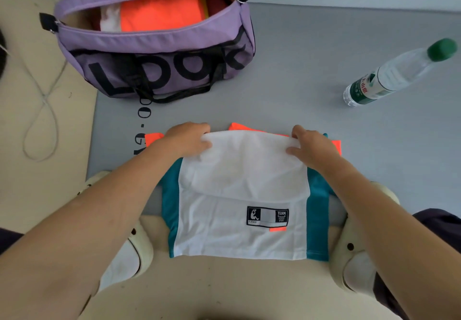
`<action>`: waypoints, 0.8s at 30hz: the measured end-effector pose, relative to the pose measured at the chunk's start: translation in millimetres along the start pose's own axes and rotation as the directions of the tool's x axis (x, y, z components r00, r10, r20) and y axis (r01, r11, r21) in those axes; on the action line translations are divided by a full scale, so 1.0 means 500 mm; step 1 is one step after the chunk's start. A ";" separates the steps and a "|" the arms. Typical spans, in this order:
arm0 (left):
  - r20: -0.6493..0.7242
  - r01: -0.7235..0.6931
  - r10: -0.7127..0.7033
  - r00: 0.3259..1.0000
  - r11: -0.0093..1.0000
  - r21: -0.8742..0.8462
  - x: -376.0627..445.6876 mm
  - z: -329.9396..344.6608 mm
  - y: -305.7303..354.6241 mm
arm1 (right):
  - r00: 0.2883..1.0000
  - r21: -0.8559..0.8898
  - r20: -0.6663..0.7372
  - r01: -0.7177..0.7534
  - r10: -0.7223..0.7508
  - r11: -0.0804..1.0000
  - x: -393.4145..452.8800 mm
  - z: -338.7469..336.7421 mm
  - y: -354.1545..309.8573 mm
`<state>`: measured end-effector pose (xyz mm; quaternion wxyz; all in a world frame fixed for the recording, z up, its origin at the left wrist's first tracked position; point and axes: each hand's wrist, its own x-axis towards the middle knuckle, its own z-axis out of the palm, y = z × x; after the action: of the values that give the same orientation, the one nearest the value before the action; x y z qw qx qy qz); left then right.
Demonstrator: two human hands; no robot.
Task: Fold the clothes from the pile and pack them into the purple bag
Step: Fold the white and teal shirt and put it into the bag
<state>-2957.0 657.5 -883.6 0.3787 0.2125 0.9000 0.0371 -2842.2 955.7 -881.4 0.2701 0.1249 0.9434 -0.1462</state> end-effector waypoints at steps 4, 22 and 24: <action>0.051 0.031 -0.034 0.998 0.999 0.042 -0.026 -0.011 -0.017 | 0.999 0.033 0.053 -0.007 0.005 0.999 -0.022 -0.016 0.001; -0.371 0.090 -0.037 0.928 0.988 0.125 -0.317 -0.226 0.035 | 0.983 -0.003 -0.172 0.070 -0.070 0.998 -0.228 -0.295 -0.076; -0.526 0.092 -0.052 0.849 0.995 0.049 -0.347 -0.279 0.050 | 0.944 -0.006 -0.318 0.086 -0.084 0.996 -0.247 -0.349 -0.094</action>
<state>-2937.5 621.8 -663.3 0.1124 0.1740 0.9772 0.0468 -2838.0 952.7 -662.7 0.1075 0.1073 0.9785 -0.1396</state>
